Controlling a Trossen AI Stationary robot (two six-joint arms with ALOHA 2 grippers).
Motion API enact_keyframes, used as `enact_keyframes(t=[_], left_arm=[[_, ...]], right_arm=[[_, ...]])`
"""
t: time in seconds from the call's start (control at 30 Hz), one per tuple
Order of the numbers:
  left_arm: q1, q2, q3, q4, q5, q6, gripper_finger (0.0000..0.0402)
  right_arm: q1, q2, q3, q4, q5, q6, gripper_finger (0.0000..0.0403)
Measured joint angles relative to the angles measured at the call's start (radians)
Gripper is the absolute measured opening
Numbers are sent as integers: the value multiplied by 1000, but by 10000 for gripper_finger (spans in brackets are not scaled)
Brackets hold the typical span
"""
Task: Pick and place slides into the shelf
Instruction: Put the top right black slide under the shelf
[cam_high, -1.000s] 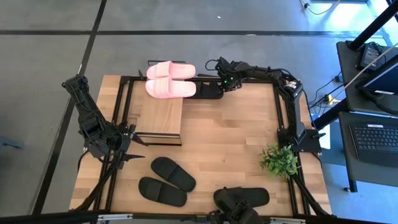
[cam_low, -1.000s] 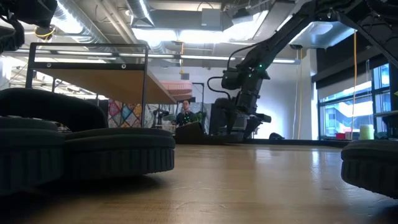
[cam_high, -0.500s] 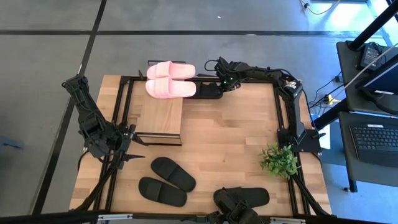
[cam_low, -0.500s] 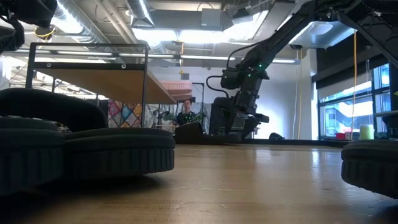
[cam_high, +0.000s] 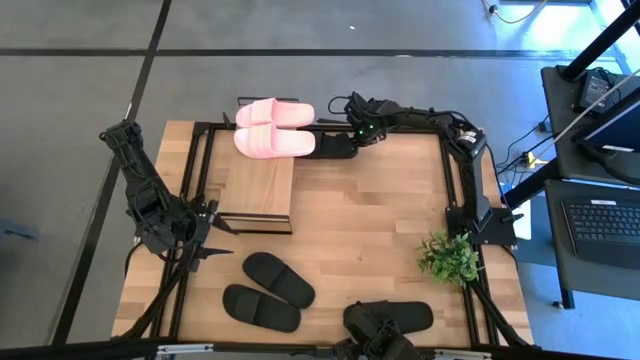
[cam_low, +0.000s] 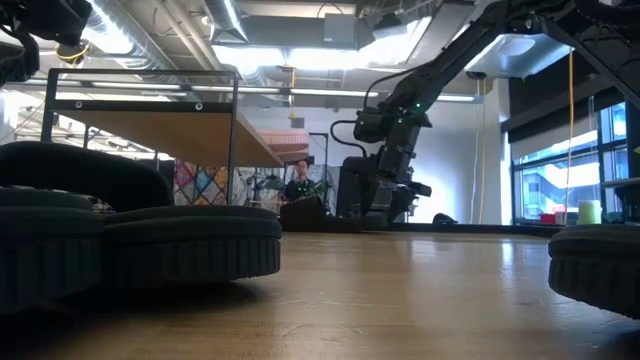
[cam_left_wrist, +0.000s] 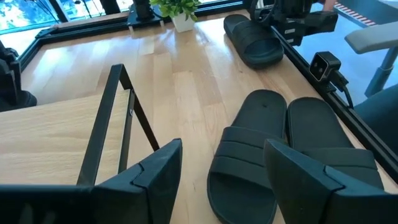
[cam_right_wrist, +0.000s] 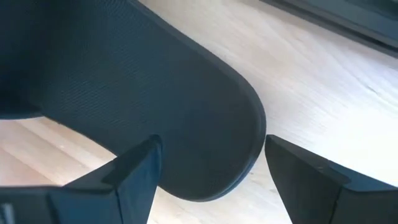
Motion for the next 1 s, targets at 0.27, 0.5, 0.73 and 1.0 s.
enact_keyframes(t=[0.27, 0.5, 0.73, 1.0], left_arm=[[0, 0, 0, 0, 0, -7, 217], [0, 0, 0, 0, 0, -7, 217], [0, 0, 0, 0, 0, -2, 217], [0, 0, 0, 0, 0, -2, 217]], right_arm=[[0, 0, 1, -8, 21, 49, 237], [0, 1, 1, -11, 55, 68, 145], [0, 1, 1, -7, 51, 62, 66], [7, 1, 1, -5, 46, 73, 15]])
